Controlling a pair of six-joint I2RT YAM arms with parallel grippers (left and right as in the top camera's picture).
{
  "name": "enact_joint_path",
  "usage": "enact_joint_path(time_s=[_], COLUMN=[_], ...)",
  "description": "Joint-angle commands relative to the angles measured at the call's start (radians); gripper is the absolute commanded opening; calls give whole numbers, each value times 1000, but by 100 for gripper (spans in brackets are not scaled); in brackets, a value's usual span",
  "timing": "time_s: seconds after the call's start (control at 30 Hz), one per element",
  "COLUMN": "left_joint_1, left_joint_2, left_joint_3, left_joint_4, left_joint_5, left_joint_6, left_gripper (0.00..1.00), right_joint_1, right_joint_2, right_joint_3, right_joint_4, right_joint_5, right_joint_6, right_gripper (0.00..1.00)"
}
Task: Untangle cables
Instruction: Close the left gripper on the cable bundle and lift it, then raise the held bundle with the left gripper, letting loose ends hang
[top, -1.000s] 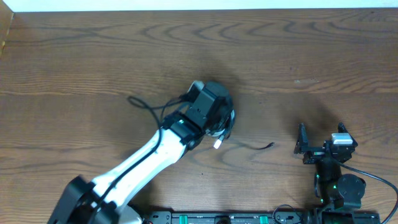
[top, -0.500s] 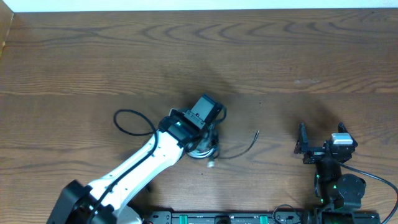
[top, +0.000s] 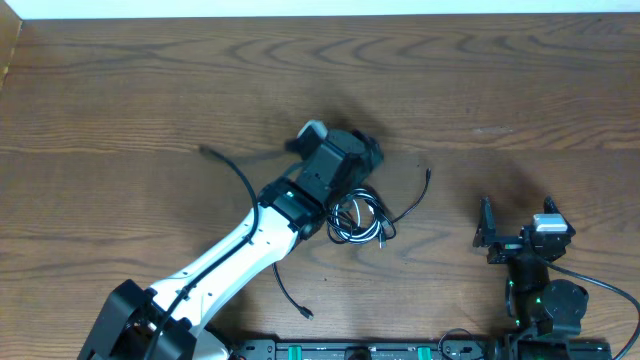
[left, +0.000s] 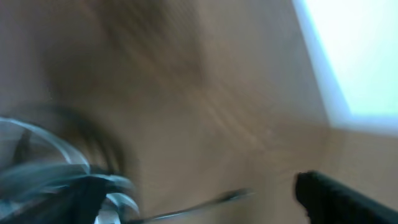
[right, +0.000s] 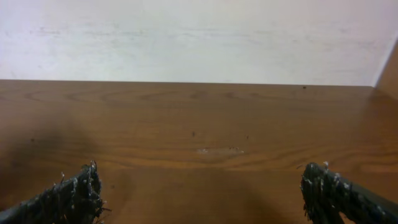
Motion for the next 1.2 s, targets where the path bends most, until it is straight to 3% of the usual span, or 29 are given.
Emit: enact_joint_path(time_s=[0.0,0.03,0.1,0.5,0.7,1.17], left_joint_1=[13,13,13,13,13,13], left_joint_2=[-16,-16,-14,-6,0,100], left_joint_3=[5,5,5,-45,-81,-84], left_joint_4=[-111,-166,-246,-270,-261,-141], left_joint_5=[-46,-69,-120,-126,60,62], left_joint_6=[947,1060,1143,1205,1225,1225], left_gripper=[98,98,98,98,98,98], right_joint_1=[0,0,0,0,0,0], right_joint_2=[-5,-5,-5,-5,-5,-5], right_joint_3=[-1,-1,-1,-1,-1,-1], right_joint_4=[-5,-5,-5,-5,-5,-5], right_joint_5=[3,3,3,3,3,3], right_joint_6=[10,10,10,10,10,10], right_gripper=[99,99,99,99,99,99])
